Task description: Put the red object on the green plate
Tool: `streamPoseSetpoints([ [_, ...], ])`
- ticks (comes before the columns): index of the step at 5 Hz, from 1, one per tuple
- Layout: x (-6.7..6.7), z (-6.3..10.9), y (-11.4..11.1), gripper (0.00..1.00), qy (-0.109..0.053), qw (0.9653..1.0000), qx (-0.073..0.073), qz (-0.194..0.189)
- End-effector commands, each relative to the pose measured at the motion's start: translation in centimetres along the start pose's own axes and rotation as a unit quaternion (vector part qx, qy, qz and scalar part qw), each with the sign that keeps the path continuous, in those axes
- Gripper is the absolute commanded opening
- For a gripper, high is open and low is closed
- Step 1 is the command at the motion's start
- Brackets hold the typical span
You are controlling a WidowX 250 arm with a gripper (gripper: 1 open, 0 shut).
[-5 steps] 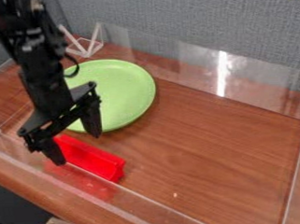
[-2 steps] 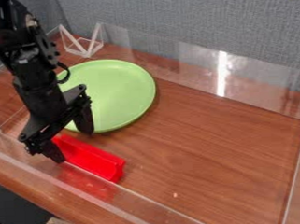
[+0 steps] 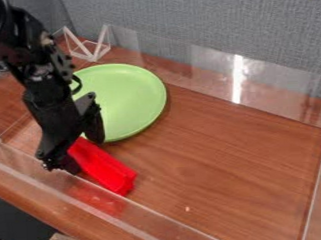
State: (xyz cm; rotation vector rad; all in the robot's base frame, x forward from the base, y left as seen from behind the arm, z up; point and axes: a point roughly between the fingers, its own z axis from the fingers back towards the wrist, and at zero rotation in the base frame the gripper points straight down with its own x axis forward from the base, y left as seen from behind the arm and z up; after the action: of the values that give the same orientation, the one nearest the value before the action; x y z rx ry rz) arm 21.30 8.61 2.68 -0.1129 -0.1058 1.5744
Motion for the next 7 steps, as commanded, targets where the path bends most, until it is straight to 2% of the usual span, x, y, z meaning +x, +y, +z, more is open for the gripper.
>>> streamPoseSetpoints([
  [1,-0.7,0.7,1.2,1.0,-0.006,0.9998,0.016,0.011],
  [2,-1.2,1.6,1.1,1.0,-0.013,0.9995,0.02,0.022],
  [5,-0.5,2.3,0.0,1.0,-0.021,0.9987,0.031,0.033],
  [6,0.4,1.6,-0.3,1.0,-0.02,0.9992,0.034,0.002],
  [7,0.0,2.2,0.0,0.0,-0.024,0.9991,0.034,-0.002],
])
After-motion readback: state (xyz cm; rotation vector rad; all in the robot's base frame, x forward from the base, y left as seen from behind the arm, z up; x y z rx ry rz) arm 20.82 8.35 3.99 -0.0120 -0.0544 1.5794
